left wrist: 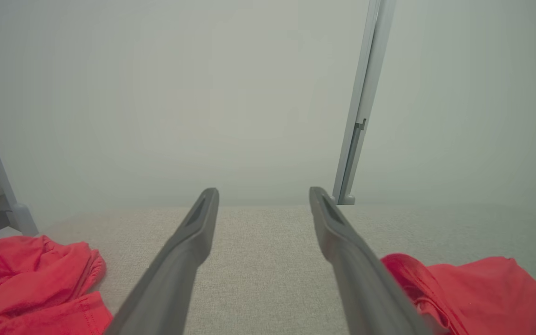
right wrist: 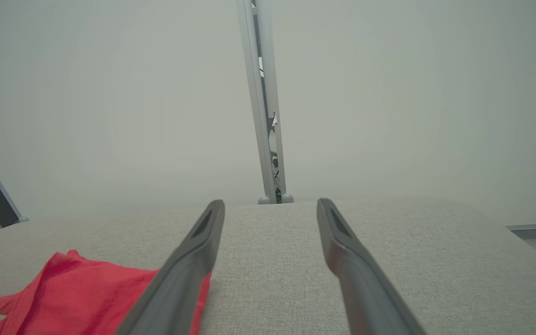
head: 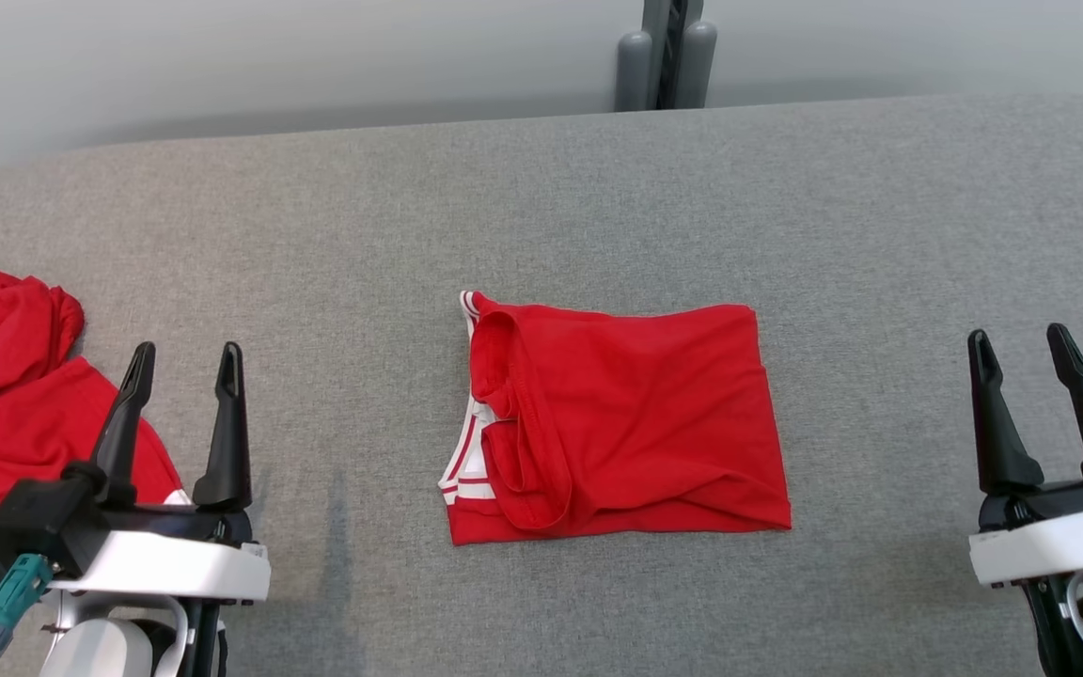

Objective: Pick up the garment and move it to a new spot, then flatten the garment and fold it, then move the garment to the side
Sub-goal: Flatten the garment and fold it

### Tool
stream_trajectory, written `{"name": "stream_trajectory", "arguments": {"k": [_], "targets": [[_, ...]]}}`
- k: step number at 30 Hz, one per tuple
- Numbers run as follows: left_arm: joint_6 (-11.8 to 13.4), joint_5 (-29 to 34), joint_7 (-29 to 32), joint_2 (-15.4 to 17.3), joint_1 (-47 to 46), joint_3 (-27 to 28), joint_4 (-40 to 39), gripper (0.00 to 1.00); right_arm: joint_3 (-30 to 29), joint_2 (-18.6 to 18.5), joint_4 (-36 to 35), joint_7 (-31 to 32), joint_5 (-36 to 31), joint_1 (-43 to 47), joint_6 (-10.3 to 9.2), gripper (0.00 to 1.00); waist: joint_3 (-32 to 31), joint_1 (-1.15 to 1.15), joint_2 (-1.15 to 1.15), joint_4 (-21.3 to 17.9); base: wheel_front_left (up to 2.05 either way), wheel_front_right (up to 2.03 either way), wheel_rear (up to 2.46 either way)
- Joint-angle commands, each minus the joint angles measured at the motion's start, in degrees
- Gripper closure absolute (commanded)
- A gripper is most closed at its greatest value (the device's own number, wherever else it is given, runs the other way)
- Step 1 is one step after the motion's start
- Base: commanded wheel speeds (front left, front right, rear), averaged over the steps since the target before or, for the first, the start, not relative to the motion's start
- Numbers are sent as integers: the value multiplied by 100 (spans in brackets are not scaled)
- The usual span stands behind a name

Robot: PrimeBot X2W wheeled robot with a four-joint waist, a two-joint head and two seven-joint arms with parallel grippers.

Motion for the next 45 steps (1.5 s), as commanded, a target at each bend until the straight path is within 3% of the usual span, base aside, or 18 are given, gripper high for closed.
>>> {"name": "stream_trajectory", "arguments": {"k": [1,19,20,22,33,45], "targets": [[35,-10,13,41,61,24,-31,0,-58,20,-91,50,-54,98,-2,0,-33,0,0,-25,0,0,0],[117,-62,72,58,72,-45,-152,0,-55,154,-410,302,-146,131,-2,0,-54,0,0,61,0,0,0],[114,-57,65,52,55,-54,-149,0,7,155,-387,314,-126,100,-1,25,-39,0,0,84,0,0,0],[99,-60,54,38,11,-78,-131,0,168,133,-314,358,-94,16,-2,100,-9,0,0,144,0,0,0],[-18,-99,-65,-95,-289,-255,37,0,1740,134,477,332,181,-580,-1,100,243,0,0,601,0,0,0],[-144,-118,-196,-247,-555,-374,329,0,3216,304,2074,17,695,-1409,-2,100,461,0,0,1016,0,0,0]]}}
